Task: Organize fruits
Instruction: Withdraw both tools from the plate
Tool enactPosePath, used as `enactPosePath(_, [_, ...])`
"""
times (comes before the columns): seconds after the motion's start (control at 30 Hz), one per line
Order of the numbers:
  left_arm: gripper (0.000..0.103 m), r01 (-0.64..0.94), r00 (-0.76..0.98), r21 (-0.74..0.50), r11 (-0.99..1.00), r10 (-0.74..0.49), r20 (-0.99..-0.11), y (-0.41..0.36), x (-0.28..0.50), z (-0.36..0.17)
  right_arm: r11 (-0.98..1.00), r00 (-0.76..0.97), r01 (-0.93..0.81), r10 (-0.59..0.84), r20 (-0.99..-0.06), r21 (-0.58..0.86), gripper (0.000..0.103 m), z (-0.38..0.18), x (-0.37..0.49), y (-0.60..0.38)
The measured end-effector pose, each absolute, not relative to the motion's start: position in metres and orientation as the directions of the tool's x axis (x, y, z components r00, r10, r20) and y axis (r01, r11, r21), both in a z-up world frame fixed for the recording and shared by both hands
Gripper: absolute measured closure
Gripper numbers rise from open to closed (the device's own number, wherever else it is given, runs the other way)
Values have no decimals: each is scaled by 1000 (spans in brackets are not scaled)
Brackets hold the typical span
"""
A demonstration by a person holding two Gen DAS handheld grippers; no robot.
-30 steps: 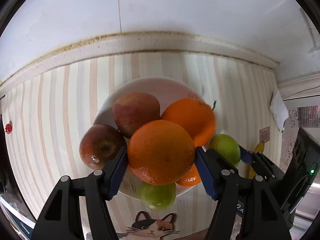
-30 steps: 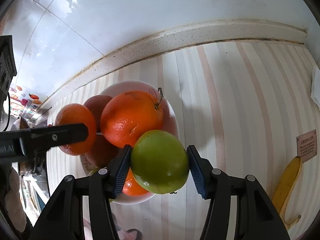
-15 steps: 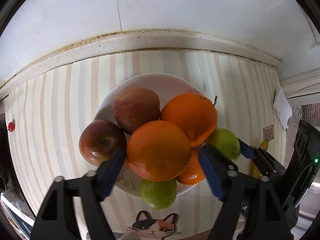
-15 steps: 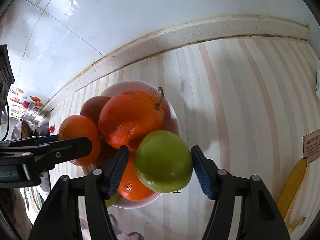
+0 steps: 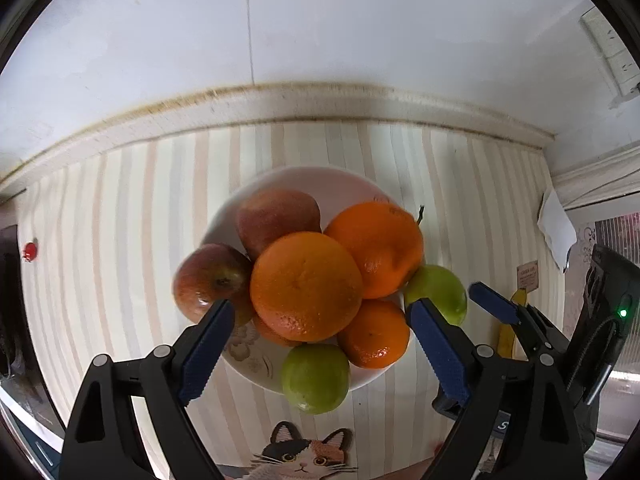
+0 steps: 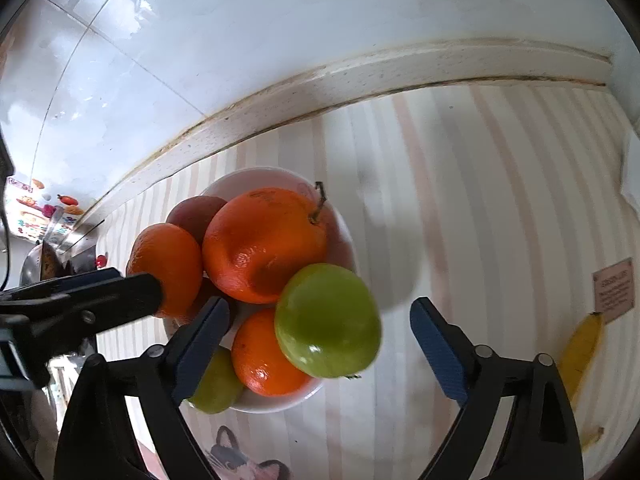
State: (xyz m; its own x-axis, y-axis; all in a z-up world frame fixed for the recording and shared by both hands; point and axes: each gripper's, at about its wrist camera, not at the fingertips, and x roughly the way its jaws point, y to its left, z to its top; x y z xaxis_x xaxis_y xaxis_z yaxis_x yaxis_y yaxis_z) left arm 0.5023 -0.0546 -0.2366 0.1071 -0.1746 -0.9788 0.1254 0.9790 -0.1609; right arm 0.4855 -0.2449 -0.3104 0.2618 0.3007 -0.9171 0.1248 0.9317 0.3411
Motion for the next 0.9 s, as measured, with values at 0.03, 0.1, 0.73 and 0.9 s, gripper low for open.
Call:
enactPosePath(0.03, [13, 126, 129, -150, 981, -166, -978, -54, 501, -231, 938, 265, 125, 282, -922, 323, 7, -306, 483, -246])
enactPosePath(0.1, [13, 127, 181, -123, 984, -145, -973, -53, 495, -219, 949, 280, 116, 252, -927, 293, 7, -296, 478, -246])
enactPosePath(0.73, [13, 57, 342, -74, 996, -89, -936, -10, 390, -173, 982, 373, 18, 168, -912, 188, 7, -206, 391, -216])
enactPosePath(0.9, [13, 60, 382, -79, 995, -96, -919, -5, 363, -151, 977, 416, 12, 189, -889, 214, 7, -179, 366, -210])
